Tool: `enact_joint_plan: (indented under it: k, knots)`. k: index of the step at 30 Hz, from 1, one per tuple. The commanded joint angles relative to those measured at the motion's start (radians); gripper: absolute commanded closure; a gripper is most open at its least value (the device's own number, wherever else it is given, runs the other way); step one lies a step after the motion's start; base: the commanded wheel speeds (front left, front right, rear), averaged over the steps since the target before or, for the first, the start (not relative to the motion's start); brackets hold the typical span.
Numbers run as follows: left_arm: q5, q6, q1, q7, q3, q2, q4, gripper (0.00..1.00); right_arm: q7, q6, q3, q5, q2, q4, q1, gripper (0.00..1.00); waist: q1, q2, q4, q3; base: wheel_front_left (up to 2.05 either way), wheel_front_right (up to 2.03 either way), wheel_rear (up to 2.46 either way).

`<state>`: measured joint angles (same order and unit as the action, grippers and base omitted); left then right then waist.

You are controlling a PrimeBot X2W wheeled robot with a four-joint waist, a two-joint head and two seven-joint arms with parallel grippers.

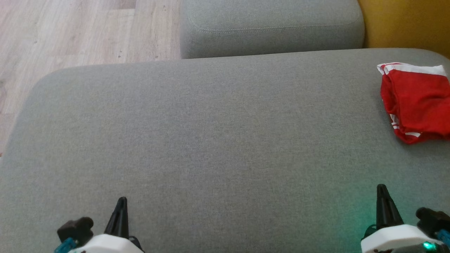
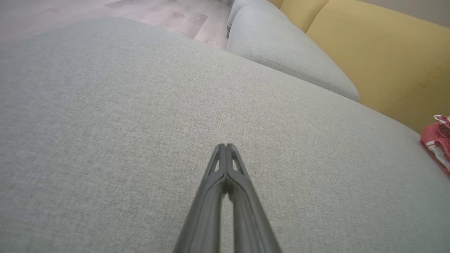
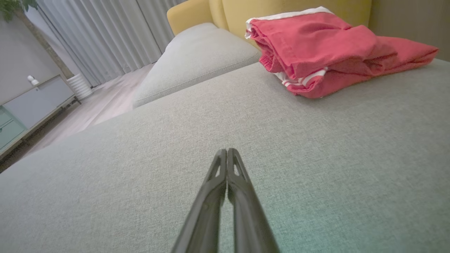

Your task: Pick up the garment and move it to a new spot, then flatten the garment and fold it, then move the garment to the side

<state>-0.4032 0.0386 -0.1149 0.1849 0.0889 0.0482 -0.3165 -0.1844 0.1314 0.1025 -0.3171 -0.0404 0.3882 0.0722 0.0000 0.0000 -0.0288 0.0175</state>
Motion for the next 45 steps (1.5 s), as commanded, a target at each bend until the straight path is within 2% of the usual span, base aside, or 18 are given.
enact_joint_plan:
  k: [1, 45]
  knots:
    - [-0.038, 0.008, 0.05, -0.006, -0.017, 0.001, 0.037, 1.0, 0.007, 0.0, -0.001, -0.043, -0.003, -0.04, -0.046, 1.0, 0.0, 0.0, 0.001, 0.0, 0.0, 0.0, 0.0]
    - [-0.532, 0.043, 0.123, -0.13, -0.095, 0.001, 0.052, 1.0, 0.13, 0.0, 0.004, -0.571, -0.006, -0.084, -0.103, 1.0, 0.0, 0.0, 0.012, -0.009, 0.0, 0.0, 0.0]
